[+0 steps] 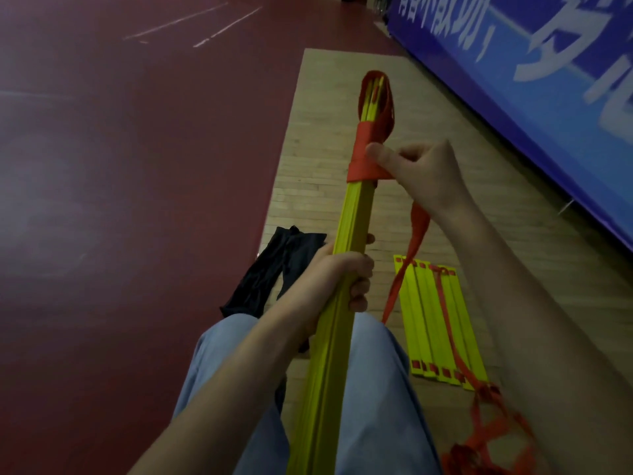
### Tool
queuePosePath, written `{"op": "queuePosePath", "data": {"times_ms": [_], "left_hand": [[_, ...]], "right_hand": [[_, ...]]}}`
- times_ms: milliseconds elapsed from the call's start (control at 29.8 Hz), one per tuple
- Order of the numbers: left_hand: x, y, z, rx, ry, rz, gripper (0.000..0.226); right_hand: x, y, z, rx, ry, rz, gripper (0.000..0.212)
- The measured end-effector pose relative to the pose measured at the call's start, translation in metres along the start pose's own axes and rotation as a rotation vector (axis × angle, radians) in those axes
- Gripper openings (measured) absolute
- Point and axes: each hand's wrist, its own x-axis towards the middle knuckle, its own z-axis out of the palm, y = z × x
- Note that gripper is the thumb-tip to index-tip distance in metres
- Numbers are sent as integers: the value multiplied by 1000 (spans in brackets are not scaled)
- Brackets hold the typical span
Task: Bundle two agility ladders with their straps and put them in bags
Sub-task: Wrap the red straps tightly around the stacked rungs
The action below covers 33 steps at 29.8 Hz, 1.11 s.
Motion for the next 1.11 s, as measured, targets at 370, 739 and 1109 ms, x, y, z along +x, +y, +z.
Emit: {"op": "queuePosePath", "data": {"times_ms": [370,739,1109], "left_hand": [[18,20,6,70,-118,118,39],[5,-19,-23,-441,-522,-110,39],[-6,-15,-13,547,398,259,41]], "right_hand": [[9,13,3,591,-157,58,33],[-24,10,23,426,-262,288,24],[-35,-2,46,162,-171,142,16]]}}
